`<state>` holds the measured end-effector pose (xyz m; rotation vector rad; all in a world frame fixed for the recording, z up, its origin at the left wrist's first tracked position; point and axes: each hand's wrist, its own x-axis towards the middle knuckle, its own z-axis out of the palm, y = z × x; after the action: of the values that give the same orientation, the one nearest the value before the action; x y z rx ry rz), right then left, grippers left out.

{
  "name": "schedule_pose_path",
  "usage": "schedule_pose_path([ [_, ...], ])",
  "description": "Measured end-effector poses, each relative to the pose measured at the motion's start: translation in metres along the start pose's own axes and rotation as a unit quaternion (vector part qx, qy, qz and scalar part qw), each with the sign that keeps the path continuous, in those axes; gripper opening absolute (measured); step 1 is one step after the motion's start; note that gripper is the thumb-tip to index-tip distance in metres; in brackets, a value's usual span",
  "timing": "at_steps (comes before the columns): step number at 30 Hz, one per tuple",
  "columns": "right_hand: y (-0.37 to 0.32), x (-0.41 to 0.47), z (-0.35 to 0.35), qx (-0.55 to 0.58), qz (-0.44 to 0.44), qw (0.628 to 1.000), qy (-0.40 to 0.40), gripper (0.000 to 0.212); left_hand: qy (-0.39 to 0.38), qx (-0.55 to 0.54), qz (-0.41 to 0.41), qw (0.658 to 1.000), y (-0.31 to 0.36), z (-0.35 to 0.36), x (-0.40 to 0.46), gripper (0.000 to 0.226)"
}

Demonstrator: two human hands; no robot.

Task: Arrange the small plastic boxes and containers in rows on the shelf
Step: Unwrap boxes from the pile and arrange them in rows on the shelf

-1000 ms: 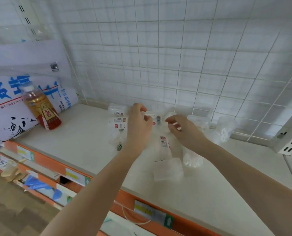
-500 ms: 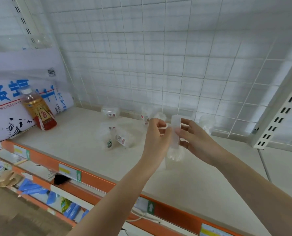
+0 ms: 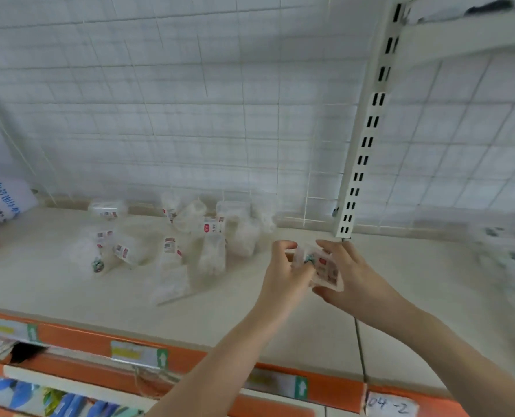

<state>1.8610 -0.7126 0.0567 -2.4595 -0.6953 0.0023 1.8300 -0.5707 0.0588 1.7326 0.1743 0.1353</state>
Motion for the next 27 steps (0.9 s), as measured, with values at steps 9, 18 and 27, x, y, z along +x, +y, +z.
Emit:
schedule_pose_path([
  [9, 0.085, -0.076, -0.083, -0.123, 0.074, 0.989, 0.038, 0.072, -0.078, 0.062, 0.079, 0.992, 0.008, 0.117, -0.012, 0.017],
  [18, 0.155, -0.152, -0.153, -0.183, 0.122, 0.973, 0.065, 0.066, -0.121, 0.143, 0.159, 0.969, 0.02, 0.225, -0.023, 0.016],
  [27, 0.213, -0.208, -0.195, -0.178, 0.15, 0.972, 0.017, 0.061, -0.155, 0.23, 0.22, 0.935, 0.019, 0.291, -0.046, 0.022],
])
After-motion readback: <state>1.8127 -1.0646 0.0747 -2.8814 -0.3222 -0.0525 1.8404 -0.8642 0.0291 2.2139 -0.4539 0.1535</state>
